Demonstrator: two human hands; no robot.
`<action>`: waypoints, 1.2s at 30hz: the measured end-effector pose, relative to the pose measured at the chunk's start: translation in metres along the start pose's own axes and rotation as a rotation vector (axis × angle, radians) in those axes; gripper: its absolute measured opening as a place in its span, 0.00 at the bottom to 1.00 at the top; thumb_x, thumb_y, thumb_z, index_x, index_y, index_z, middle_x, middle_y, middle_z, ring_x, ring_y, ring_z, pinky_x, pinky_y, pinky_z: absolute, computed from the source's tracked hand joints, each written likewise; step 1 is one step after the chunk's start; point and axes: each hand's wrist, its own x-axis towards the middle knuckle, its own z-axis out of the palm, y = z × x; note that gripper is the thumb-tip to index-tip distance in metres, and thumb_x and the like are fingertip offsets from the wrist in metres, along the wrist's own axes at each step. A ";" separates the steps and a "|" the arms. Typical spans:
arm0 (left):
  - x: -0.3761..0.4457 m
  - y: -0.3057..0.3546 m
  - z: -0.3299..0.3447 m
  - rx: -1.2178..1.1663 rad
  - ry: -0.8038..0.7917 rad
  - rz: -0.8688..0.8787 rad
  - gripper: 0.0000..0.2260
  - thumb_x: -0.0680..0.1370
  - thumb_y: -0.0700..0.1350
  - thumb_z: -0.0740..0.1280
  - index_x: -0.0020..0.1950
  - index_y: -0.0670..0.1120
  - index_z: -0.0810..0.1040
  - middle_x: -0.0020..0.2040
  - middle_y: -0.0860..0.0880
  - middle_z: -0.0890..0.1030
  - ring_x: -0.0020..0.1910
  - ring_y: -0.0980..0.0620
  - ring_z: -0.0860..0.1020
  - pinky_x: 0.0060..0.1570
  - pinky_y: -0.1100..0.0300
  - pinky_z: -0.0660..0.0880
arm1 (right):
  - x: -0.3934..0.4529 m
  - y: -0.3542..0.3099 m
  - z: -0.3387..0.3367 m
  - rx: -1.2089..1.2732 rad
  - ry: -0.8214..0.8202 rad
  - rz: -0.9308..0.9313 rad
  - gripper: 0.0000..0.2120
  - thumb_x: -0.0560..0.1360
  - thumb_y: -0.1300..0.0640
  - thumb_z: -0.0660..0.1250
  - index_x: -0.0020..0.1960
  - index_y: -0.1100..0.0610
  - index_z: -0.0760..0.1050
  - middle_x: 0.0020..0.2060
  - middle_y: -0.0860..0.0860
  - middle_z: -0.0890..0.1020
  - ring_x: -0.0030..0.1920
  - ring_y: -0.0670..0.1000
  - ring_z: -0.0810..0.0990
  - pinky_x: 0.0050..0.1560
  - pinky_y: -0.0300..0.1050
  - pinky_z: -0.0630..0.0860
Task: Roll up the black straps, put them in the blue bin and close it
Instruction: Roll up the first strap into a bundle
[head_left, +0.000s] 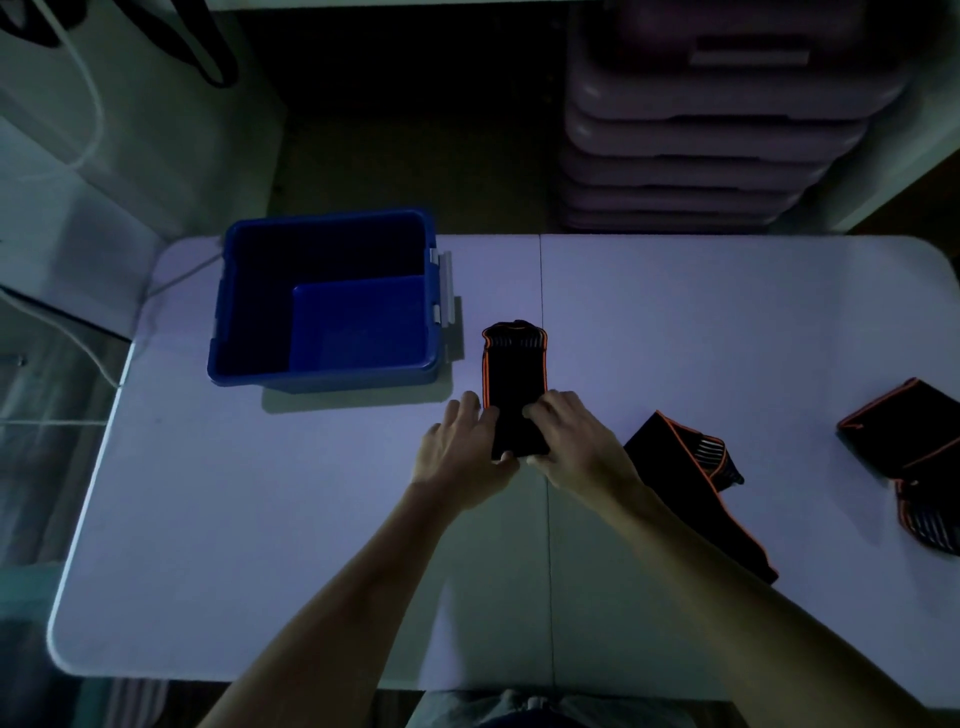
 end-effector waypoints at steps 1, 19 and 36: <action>0.000 0.000 0.000 -0.008 0.005 0.006 0.28 0.72 0.57 0.67 0.68 0.48 0.66 0.60 0.47 0.69 0.58 0.47 0.71 0.51 0.50 0.78 | 0.004 0.000 -0.003 0.027 -0.015 0.011 0.27 0.70 0.53 0.75 0.65 0.59 0.72 0.60 0.54 0.74 0.61 0.56 0.72 0.52 0.53 0.80; 0.047 0.007 -0.012 -0.671 0.139 -0.345 0.14 0.71 0.54 0.67 0.52 0.49 0.73 0.45 0.49 0.80 0.41 0.47 0.80 0.39 0.47 0.81 | 0.048 0.013 -0.006 0.498 0.090 0.468 0.18 0.77 0.50 0.68 0.58 0.60 0.67 0.51 0.57 0.77 0.48 0.56 0.77 0.42 0.48 0.71; 0.059 0.013 -0.010 -1.059 0.068 -0.579 0.14 0.74 0.46 0.73 0.57 0.46 0.76 0.56 0.45 0.81 0.52 0.44 0.82 0.51 0.47 0.82 | 0.052 0.015 -0.013 0.791 -0.010 0.608 0.31 0.66 0.60 0.75 0.67 0.55 0.71 0.59 0.54 0.79 0.57 0.54 0.80 0.60 0.55 0.78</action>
